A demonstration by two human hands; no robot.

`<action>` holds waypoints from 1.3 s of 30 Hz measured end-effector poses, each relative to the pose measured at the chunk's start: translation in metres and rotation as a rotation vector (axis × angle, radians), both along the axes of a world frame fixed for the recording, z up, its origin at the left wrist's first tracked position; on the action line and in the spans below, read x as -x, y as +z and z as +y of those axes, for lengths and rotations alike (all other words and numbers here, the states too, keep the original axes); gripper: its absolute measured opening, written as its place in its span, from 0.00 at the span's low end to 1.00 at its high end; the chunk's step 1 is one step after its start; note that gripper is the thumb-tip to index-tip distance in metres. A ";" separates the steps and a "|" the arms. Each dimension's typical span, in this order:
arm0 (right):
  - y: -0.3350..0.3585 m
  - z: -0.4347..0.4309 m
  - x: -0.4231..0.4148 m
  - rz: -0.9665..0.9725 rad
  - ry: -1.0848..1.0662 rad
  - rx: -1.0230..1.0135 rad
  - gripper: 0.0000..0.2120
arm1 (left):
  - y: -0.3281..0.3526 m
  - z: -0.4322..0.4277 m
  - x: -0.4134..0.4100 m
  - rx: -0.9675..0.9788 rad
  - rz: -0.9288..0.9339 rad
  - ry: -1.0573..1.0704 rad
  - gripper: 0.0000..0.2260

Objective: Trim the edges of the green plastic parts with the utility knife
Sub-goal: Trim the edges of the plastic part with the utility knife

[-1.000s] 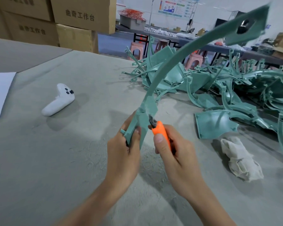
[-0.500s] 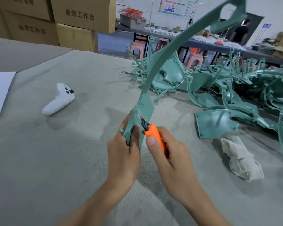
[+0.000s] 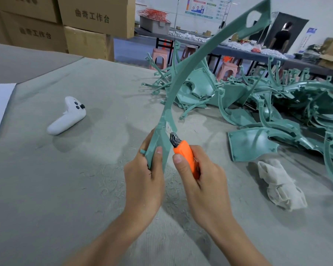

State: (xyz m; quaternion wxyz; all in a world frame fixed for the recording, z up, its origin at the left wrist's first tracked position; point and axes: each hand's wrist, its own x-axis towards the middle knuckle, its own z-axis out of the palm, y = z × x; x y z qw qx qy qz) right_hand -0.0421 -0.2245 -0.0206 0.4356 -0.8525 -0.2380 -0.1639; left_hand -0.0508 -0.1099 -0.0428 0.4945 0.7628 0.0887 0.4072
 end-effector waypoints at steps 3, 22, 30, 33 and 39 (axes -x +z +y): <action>-0.003 0.000 -0.003 -0.019 -0.047 0.020 0.19 | 0.000 0.000 0.000 0.004 0.003 0.000 0.09; 0.006 0.000 0.005 0.138 0.252 -0.204 0.21 | 0.009 -0.002 0.005 -0.003 -0.029 0.012 0.13; -0.002 -0.003 -0.006 0.031 0.110 -0.083 0.19 | 0.006 -0.004 0.008 -0.035 0.015 -0.025 0.07; -0.005 -0.006 -0.013 0.021 0.040 -0.075 0.18 | 0.004 -0.006 0.009 -0.035 0.038 -0.034 0.18; 0.001 -0.029 -0.031 0.000 -0.144 -0.151 0.18 | 0.007 -0.005 0.012 0.049 0.020 -0.044 0.12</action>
